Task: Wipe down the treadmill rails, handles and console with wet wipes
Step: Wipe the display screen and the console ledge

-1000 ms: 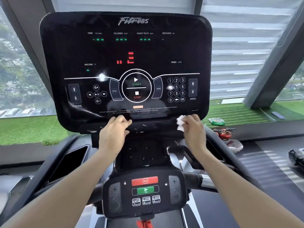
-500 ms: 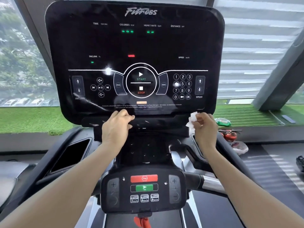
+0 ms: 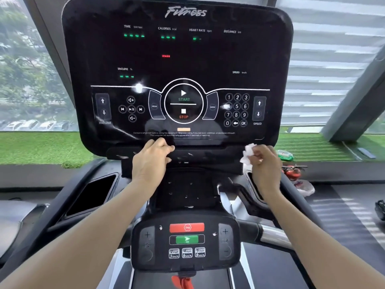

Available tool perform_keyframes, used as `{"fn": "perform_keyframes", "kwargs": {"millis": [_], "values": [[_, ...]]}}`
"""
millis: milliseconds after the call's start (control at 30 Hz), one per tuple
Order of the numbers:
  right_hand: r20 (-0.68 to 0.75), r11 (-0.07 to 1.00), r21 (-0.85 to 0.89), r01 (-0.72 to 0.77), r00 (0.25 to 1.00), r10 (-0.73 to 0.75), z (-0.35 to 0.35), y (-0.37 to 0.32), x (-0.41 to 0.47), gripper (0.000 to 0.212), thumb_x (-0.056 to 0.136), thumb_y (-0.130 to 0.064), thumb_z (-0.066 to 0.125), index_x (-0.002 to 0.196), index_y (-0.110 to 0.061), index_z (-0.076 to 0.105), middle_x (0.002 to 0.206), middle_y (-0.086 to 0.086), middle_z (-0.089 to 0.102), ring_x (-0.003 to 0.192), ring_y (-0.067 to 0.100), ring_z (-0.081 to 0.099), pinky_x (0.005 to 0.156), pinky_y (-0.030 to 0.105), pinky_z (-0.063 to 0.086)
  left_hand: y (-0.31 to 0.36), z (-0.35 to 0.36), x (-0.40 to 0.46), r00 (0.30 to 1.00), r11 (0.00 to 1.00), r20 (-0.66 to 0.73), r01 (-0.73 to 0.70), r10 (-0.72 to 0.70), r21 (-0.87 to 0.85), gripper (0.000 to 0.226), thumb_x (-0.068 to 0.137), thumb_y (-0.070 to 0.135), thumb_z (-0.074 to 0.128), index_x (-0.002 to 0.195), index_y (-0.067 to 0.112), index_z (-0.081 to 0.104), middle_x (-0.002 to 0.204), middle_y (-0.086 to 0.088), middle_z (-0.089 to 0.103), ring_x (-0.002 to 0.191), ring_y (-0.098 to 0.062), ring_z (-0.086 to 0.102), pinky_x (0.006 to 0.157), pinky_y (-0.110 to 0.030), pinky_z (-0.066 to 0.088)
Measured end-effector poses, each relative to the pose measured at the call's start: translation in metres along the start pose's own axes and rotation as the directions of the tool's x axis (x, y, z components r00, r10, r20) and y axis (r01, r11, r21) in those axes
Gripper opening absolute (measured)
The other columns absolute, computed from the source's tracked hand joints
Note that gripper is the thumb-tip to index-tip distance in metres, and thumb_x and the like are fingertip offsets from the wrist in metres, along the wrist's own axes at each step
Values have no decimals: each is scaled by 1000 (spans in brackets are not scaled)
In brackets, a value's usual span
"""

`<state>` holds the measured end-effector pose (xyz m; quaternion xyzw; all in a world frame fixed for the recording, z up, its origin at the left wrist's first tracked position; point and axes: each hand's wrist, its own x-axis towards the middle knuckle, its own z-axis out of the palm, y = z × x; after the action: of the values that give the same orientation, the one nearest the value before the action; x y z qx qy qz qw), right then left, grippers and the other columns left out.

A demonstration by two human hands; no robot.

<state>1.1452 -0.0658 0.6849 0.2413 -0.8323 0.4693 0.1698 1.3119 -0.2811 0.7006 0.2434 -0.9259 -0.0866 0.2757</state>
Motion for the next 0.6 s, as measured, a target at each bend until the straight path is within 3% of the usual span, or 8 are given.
{"fn": "perform_keyframes", "kwargs": {"millis": [67, 100, 200, 300, 400, 500, 600], "values": [[-36, 997, -50, -59, 998, 57, 2, -2, -2, 17, 79, 9, 53, 82, -4, 62, 86, 6, 51, 75, 29, 53, 61, 26, 29, 0, 0, 0, 1000, 1000, 3, 8, -8, -7, 35, 83, 5, 70, 114, 20, 69, 94, 10, 60, 89, -9, 49, 55, -26, 35], [-14, 998, -68, -14, 1000, 14, 9, -9, -5, 17, 77, 10, 53, 82, -4, 61, 86, 7, 51, 74, 29, 53, 61, 31, 31, 0, 0, 0, 1000, 1000, 4, 11, -11, -14, 35, 83, 5, 70, 114, 20, 68, 94, 10, 60, 88, -8, 49, 56, -26, 35], [200, 954, -101, 283, 945, -259, 43, -36, -19, 17, 71, 10, 61, 81, -4, 63, 82, 9, 54, 72, 30, 55, 58, 32, 39, 1, 1, -1, 1000, 1000, -11, 6, -6, -25, 35, 82, 4, 70, 114, 19, 69, 94, 10, 61, 83, -4, 42, 54, -22, 31], [330, 898, -137, 419, 874, -357, 56, -50, -21, 16, 72, 6, 66, 81, -6, 64, 81, 8, 55, 73, 30, 56, 56, 28, 36, 1, 0, -1, 1000, 1000, -4, -1, 1, -24, 35, 83, 5, 70, 115, 20, 69, 95, 9, 61, 86, -8, 47, 55, -24, 32], [306, 922, -141, 360, 902, -305, 33, -28, -11, 15, 74, 7, 65, 82, -5, 64, 84, 7, 56, 76, 29, 57, 61, 32, 41, 0, -1, -1, 1000, 1000, 6, 4, -3, -30, 36, 84, 7, 68, 118, 21, 67, 97, 9, 60, 94, -11, 50, 58, -28, 36], [246, 952, -181, 245, 949, -198, 8, -8, -7, 17, 76, 10, 62, 82, -6, 62, 86, 6, 54, 72, 31, 55, 61, 36, 42, 0, 1, -2, 1000, 998, -1, 15, -15, -60, 36, 85, 4, 66, 118, 20, 66, 98, 9, 60, 88, -5, 45, 58, -26, 35], [303, 919, -231, 319, 921, -244, 27, -31, -11, 17, 72, 10, 66, 79, -5, 60, 81, 9, 53, 67, 33, 55, 55, 32, 41, 0, 1, -1, 1000, 996, 4, 13, -13, -84, 37, 85, 1, 65, 118, 19, 66, 96, 8, 60, 86, -3, 43, 57, -26, 36]]}}
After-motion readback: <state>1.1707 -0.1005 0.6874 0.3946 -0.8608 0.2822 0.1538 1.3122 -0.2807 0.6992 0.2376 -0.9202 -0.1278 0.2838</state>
